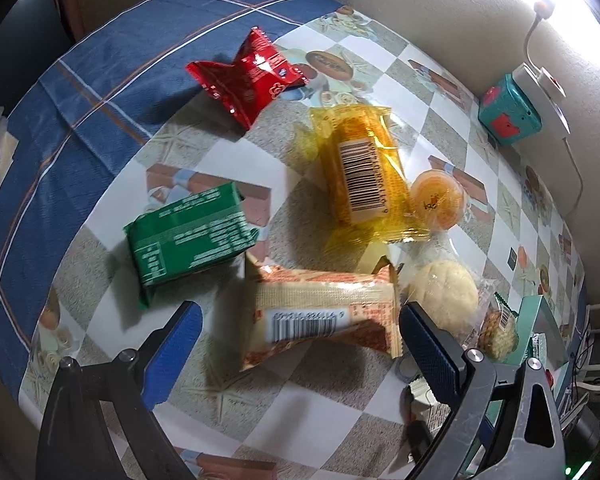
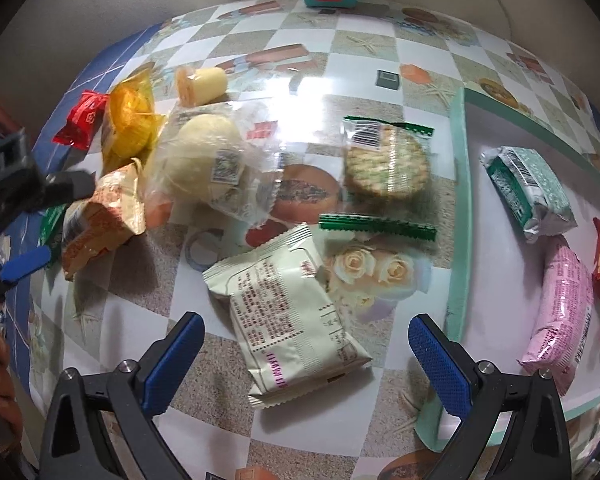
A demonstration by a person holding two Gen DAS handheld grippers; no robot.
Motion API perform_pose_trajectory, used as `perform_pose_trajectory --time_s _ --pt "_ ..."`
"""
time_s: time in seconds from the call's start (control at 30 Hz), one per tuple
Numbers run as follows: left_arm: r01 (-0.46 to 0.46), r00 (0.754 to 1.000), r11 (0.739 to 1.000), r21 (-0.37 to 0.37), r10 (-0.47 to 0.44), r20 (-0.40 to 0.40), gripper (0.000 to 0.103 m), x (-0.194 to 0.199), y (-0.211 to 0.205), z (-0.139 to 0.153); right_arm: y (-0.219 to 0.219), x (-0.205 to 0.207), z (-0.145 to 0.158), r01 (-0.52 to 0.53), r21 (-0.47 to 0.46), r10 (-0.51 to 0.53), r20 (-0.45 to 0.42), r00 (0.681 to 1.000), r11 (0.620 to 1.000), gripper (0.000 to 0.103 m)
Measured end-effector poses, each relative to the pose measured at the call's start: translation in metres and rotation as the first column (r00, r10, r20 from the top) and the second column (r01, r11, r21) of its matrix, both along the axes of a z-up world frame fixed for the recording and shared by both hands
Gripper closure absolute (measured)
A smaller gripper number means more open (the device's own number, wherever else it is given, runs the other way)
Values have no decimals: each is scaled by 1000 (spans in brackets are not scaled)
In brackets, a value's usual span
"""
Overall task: Organize snacks
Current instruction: 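Move the right tool toward the cream bag while the left tool approaches the beige bread bag, then grasp the cream bag with the right tool while the left tool grasps the beige bread bag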
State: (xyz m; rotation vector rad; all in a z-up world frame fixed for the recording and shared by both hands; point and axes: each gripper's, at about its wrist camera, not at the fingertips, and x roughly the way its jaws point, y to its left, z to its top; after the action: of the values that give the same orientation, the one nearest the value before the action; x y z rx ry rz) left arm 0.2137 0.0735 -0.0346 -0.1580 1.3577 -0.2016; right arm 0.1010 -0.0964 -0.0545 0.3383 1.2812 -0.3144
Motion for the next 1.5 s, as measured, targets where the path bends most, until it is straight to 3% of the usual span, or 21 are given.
perform_pose_trajectory --time_s 0.27,0.57,0.67,0.8,1.17,1.5 --pt "24 1000 999 21 -24 10 4 2 -13 -12 7 3 -3 -35 -27 34 -19 999 999 2" --pt "18 1000 999 27 -18 17 8 2 -15 -18 0 -8 -10 -35 -13 35 -8 999 999 13" --pt "12 1000 1000 2 -12 17 16 2 -13 -19 -3 -10 -5 -41 -21 41 -1 999 999 21" --pt "4 1000 1000 0 -4 22 23 -1 -11 -16 -4 -12 4 -41 -27 41 14 999 999 45" --pt "13 1000 999 44 -14 24 29 -15 -18 -11 -12 -22 6 -27 11 27 24 999 1000 46" --pt "-21 999 1000 -5 21 36 29 -33 -14 5 -34 -44 29 21 46 -24 64 998 999 46"
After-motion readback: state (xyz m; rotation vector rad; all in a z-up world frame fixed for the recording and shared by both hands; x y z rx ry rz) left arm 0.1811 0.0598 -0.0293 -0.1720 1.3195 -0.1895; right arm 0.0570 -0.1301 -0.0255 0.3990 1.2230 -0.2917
